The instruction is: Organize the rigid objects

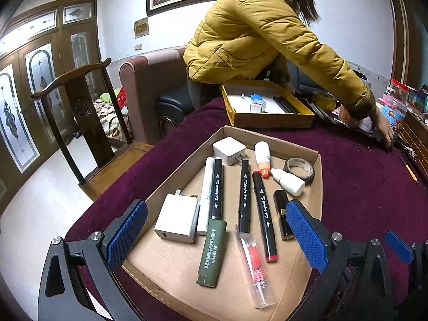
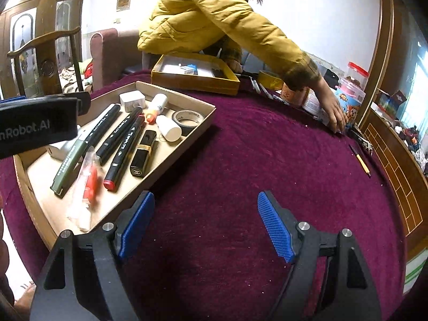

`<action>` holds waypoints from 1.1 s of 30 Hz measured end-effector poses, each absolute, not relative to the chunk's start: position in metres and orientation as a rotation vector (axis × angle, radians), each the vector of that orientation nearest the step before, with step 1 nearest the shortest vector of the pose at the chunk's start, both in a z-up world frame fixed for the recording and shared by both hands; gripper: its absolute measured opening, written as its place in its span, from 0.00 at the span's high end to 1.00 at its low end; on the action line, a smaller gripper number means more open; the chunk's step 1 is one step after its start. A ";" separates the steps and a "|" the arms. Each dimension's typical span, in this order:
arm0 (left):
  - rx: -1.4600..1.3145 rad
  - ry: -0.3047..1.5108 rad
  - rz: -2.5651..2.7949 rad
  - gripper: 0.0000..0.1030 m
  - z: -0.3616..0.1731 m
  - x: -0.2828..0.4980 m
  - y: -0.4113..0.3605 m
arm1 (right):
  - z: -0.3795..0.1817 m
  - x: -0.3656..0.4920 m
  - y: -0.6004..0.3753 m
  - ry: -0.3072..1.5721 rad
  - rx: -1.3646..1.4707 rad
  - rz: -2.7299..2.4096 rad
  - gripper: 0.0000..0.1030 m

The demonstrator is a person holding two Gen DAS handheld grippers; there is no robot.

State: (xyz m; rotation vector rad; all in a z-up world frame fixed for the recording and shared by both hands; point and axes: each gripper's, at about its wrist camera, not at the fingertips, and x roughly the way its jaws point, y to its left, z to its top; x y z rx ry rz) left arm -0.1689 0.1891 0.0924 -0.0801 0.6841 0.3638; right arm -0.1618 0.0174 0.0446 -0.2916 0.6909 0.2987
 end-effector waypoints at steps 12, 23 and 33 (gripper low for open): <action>-0.098 0.689 0.356 0.01 0.087 -0.172 0.199 | 0.038 -0.159 0.029 0.740 -0.347 0.250 0.22; -0.112 0.674 0.344 0.01 0.089 -0.173 0.206 | 0.050 -0.158 0.044 0.701 -0.428 0.239 0.22; -0.098 0.682 0.299 0.01 0.090 -0.173 0.204 | 0.057 -0.159 0.056 0.677 -0.463 0.248 0.22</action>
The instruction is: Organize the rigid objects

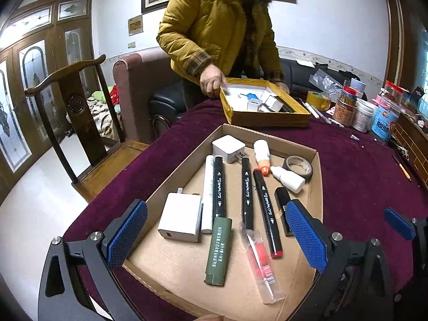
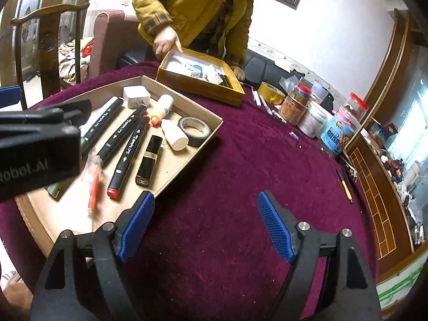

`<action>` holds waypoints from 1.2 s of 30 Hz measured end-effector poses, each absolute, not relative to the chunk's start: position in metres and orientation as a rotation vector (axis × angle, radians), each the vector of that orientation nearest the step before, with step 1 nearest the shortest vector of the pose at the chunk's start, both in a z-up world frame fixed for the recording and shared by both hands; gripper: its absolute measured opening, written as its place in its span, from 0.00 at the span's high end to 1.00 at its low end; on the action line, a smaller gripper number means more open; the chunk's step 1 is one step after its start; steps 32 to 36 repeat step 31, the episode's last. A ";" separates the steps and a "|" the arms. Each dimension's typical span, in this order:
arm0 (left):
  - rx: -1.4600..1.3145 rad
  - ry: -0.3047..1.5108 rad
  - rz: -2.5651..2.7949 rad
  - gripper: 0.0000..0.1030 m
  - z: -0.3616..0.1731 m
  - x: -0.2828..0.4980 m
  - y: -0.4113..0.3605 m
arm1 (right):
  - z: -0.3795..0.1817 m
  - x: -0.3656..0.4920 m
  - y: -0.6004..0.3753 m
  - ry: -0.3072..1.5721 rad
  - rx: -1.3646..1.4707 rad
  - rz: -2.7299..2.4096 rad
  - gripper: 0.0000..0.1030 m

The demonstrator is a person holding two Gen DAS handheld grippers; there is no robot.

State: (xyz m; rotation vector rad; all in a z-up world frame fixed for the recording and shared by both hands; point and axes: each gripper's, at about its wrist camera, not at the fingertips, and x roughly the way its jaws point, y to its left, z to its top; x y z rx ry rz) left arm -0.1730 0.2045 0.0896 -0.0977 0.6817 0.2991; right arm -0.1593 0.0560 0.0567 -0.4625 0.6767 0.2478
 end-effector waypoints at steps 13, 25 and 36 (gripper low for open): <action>-0.080 0.701 0.254 0.01 0.088 -0.170 0.200 | 0.054 -0.156 0.057 0.695 -0.447 0.245 0.22; -0.124 0.735 0.288 0.01 0.082 -0.169 0.210 | 0.056 -0.157 0.059 0.686 -0.446 0.248 0.22; -0.159 0.772 0.303 0.01 0.078 -0.167 0.219 | 0.056 -0.156 0.059 0.693 -0.438 0.252 0.22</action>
